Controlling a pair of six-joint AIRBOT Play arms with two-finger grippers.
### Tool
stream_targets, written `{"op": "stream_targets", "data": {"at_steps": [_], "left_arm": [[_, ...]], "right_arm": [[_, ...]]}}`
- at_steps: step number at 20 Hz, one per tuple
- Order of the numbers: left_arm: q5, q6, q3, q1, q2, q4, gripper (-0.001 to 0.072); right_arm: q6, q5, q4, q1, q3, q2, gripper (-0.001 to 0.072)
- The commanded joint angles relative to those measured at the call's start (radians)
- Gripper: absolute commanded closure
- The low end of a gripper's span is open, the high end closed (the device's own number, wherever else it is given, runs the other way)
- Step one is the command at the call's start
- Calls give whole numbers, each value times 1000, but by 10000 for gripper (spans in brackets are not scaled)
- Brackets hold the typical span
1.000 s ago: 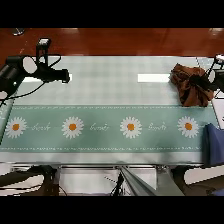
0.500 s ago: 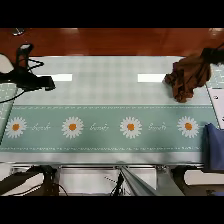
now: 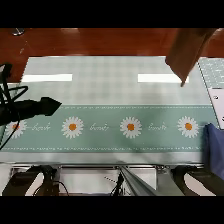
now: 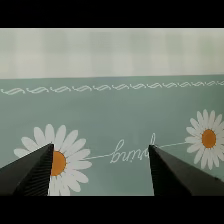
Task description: Fold the shirts.
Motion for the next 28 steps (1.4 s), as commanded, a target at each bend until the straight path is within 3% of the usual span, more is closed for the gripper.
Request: {"op": "stream_targets", "data": {"at_steps": [1, 4, 7, 11, 14, 15, 17, 19, 21, 25, 28], "left_arm": [[5, 6, -65, 0, 59, -44, 4], [5, 7, -65, 0, 39, -45, 5], [21, 47, -65, 0, 34, -45, 6], [21, 43, -65, 0, 28, -46, 5], [17, 37, -77, 0, 22, -113, 5], [15, 39, -82, 0, 18, -133, 5], [11, 46, -82, 0, 6, -134, 5], [7, 83, -79, 1, 0, -129, 5], [-21, 81, -78, 1, -2, -123, 5], [-179, 75, -90, 0, -6, -123, 5], [-213, 47, -189, -10, -38, -236, 5]], "right_arm": [[-30, 78, 87, 119, 53, 86, 685], [-44, 295, 131, 236, -18, 87, 685], [3, 316, 141, 350, -274, 87, 685], [102, 19, 237, 544, -688, 38, 685], [146, -143, 335, 678, -760, -142, 684], [146, -185, 385, 703, -759, -202, 654], [135, -236, 495, 715, -759, -294, 102], [117, -193, 514, 659, -754, -299, 94], [84, -47, 496, 520, -720, -248, 94], [93, 241, 243, 131, -711, -48, 94], [96, 297, 124, -92, -876, 112, 94]]}}
